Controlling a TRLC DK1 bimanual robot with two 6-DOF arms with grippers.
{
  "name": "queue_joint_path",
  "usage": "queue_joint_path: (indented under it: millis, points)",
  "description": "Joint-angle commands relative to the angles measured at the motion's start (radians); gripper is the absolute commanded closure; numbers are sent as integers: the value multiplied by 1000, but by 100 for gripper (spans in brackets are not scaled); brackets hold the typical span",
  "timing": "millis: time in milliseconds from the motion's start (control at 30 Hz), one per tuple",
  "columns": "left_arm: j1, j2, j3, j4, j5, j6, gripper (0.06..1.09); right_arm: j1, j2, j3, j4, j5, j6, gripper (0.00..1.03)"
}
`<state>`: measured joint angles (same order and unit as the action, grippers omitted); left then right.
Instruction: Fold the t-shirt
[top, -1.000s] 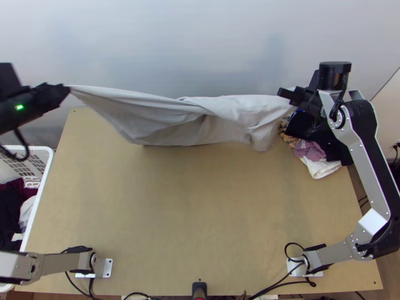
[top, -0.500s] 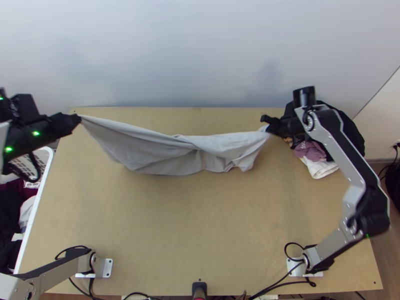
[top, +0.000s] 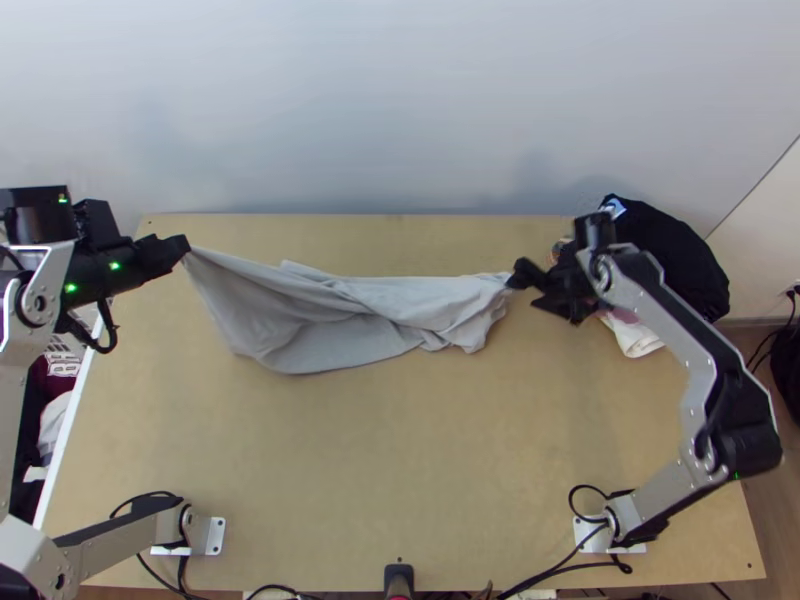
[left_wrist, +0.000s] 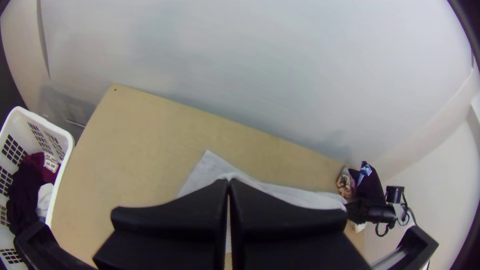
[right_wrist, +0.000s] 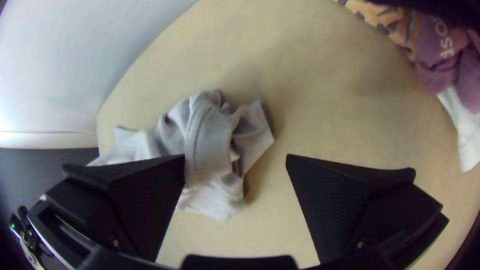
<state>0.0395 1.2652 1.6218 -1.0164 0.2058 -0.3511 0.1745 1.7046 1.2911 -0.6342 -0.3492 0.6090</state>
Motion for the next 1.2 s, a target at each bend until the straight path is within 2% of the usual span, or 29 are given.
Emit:
queue_joint_path:
  millis: [0,100,233,567,767,833,967,1167]
  points:
    - [-1,36,-17,21,-2,3,105,143,-137,-182,82,56,-3,16]
    - [-1,49,-13,25,-2,3,105,141,-175,-207,123,136,9,16]
    - [-1,54,-16,27,-2,3,105,135,-218,-265,180,139,3,16]
    - [-4,69,-14,27,-3,3,105,306,-217,-315,182,141,-49,16]
    - [-6,66,-14,24,-9,3,105,296,-134,-328,246,142,-77,16]
    - [-6,66,-14,21,-11,3,105,290,-85,-314,271,151,-81,22]
    - [0,62,-11,16,-14,4,105,270,-33,-288,309,174,-81,23]
    - [7,57,-17,9,-14,14,105,255,10,-248,320,174,-91,53]
